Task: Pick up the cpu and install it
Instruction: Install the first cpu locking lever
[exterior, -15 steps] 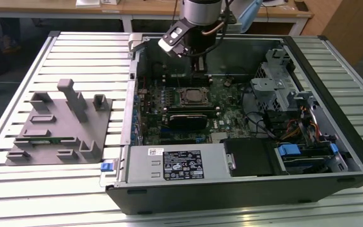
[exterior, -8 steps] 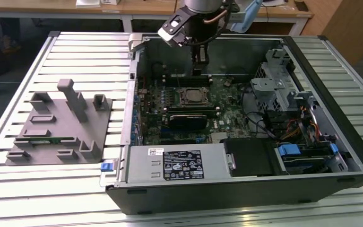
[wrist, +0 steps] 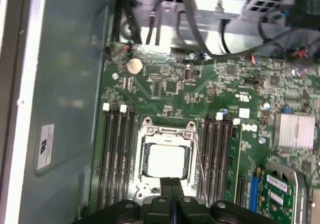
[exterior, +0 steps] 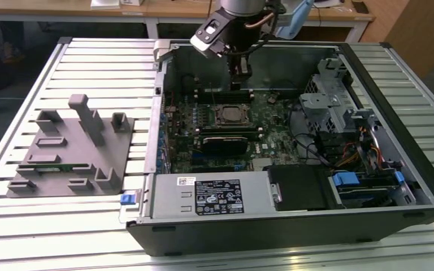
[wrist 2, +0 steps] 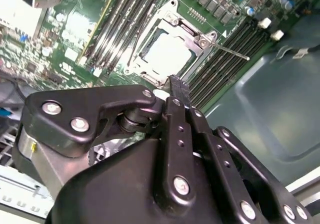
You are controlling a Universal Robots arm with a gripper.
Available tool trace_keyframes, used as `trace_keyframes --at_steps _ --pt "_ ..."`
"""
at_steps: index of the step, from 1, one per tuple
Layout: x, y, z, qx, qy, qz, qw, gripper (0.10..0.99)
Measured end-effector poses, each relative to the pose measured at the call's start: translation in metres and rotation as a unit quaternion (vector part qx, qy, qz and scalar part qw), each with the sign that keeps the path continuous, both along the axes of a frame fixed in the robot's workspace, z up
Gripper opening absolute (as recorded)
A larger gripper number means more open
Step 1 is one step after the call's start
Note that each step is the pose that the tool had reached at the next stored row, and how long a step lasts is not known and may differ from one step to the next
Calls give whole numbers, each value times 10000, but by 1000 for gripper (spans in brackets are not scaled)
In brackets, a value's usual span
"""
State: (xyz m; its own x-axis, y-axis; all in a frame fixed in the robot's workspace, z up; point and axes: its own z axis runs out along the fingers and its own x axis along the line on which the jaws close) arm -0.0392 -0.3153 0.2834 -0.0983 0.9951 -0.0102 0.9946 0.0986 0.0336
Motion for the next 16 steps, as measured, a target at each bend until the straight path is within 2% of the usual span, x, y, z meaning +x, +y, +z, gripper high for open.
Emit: trace_keyframes --at_steps 4,8,12,16 --pt "0 0 -4 1 -1 371 9993 106" --pt "0 0 -6 1 0 730 9973 106" --pt "0 0 -8 1 0 1096 9940 106" --pt "0 0 -10 1 0 1452 9894 106"
